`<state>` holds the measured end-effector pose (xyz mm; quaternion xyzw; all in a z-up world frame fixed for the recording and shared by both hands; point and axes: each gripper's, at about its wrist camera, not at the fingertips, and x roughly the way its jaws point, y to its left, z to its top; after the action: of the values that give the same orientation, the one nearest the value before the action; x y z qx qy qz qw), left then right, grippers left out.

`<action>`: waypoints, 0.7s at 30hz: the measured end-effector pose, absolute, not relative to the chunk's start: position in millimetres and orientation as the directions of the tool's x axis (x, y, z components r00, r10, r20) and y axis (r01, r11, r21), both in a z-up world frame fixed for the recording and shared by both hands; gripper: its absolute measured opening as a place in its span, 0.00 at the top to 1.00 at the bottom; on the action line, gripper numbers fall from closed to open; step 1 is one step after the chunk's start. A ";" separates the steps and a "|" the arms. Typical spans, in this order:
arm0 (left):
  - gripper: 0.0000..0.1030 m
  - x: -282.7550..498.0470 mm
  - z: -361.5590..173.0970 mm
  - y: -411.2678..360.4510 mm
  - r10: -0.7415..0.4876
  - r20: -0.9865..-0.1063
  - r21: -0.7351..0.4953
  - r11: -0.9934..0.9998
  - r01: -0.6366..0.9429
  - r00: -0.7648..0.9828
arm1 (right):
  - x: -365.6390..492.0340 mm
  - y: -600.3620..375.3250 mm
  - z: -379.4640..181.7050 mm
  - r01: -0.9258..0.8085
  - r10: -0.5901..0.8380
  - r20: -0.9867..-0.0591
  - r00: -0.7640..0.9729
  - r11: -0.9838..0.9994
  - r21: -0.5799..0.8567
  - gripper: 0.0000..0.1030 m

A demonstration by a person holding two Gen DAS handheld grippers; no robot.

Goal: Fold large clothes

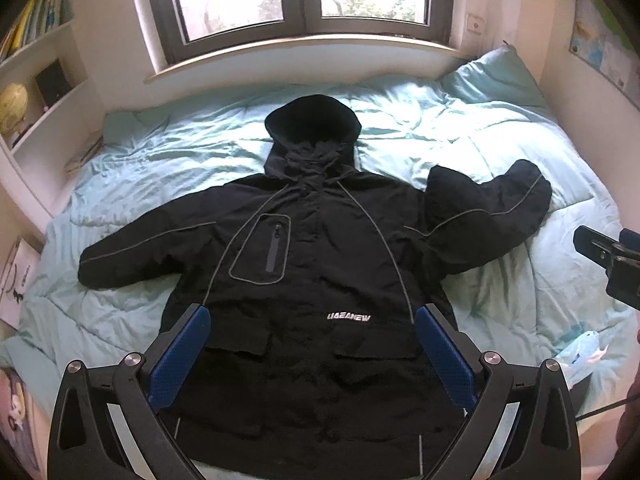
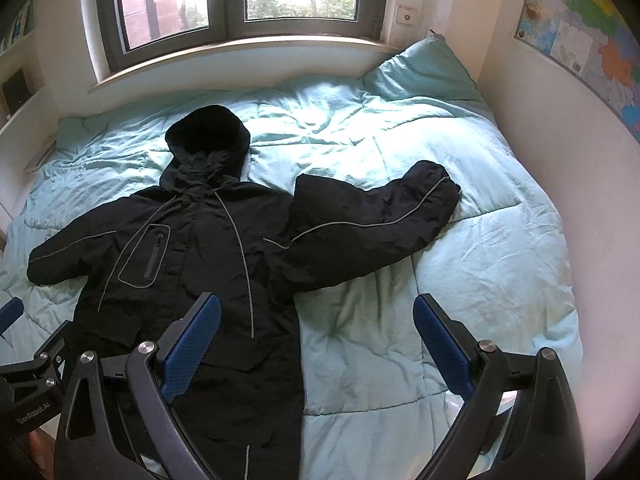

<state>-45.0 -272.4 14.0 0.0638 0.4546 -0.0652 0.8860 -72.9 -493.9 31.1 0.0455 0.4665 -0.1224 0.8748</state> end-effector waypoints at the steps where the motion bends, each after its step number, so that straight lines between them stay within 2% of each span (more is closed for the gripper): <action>1: 0.01 -42.2 13.6 -274.8 -0.063 -0.815 0.048 0.983 0.175 0.575 | -72.1 -495.9 30.7 0.258 -0.172 -0.828 0.534 0.966 -0.034 0.05; 17: 0.01 10.1 2.5 -301.2 -0.059 -0.834 0.050 0.982 0.182 0.548 | -15.4 -524.1 4.6 0.265 -0.155 -0.842 0.516 0.964 -0.015 0.05; 21: 0.01 27.8 -10.2 -308.5 -0.047 -0.847 0.053 0.984 0.171 0.529 | 2.4 -554.7 -7.5 0.311 -0.169 -0.840 0.515 0.950 0.000 0.05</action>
<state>27.8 -308.5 -10.2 0.0647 0.4810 -0.0624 0.8721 2.4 -554.7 -7.5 0.0753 0.4724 -0.1386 0.8672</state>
